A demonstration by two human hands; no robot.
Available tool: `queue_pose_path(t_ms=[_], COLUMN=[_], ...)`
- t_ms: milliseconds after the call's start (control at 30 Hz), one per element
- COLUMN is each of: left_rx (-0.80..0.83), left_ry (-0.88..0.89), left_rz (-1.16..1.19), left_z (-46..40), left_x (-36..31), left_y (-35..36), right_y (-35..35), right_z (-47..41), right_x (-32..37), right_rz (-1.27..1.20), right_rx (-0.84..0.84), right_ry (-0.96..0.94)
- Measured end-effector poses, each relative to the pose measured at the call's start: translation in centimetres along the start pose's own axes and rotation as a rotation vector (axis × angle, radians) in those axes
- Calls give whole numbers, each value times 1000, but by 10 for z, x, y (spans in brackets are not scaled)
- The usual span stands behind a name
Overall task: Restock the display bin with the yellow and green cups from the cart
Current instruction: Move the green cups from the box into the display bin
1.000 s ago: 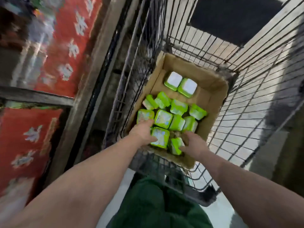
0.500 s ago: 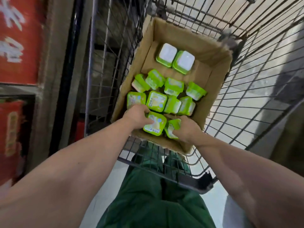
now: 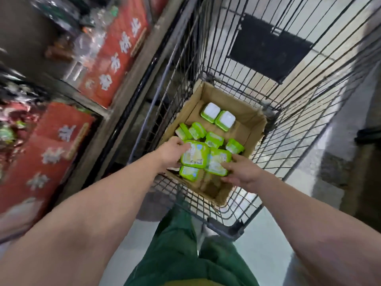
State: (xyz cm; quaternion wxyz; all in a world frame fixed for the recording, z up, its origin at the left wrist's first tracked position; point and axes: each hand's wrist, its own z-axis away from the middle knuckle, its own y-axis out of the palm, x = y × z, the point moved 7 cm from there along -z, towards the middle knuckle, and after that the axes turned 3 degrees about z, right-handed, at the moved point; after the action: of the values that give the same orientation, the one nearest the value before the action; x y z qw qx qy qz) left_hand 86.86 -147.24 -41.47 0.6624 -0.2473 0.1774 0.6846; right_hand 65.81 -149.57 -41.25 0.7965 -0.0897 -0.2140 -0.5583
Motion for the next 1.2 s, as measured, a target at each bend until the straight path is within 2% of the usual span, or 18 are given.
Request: queue_pose_path(t_ms=[100,333,567,767,933,1067,1200], left_rx=[-69,-128,-410,-655,-861,-996,-1036], left_ry=[104,343,491,536,547,501,440], left_rz=[222,506,739,888,883,940,986], left_z=[53,194,337,460,568,646,687], left_x=[-9,7,87,212,347,454,524], left_y=[-10,-44,-126,-206,-278,-331,-364], right_y=[19,88,222,380,531,639,705], right_z=[35,131,222,292,334,368,384], right_x=[22,53,38,-38,-145,-249,-315], right_rz=[49,367,534,687,840,823,791], right_rx=[112,317,458,614,755,922,978], right_ry=[-64,-288,-420,-485,-538,-437,-371])
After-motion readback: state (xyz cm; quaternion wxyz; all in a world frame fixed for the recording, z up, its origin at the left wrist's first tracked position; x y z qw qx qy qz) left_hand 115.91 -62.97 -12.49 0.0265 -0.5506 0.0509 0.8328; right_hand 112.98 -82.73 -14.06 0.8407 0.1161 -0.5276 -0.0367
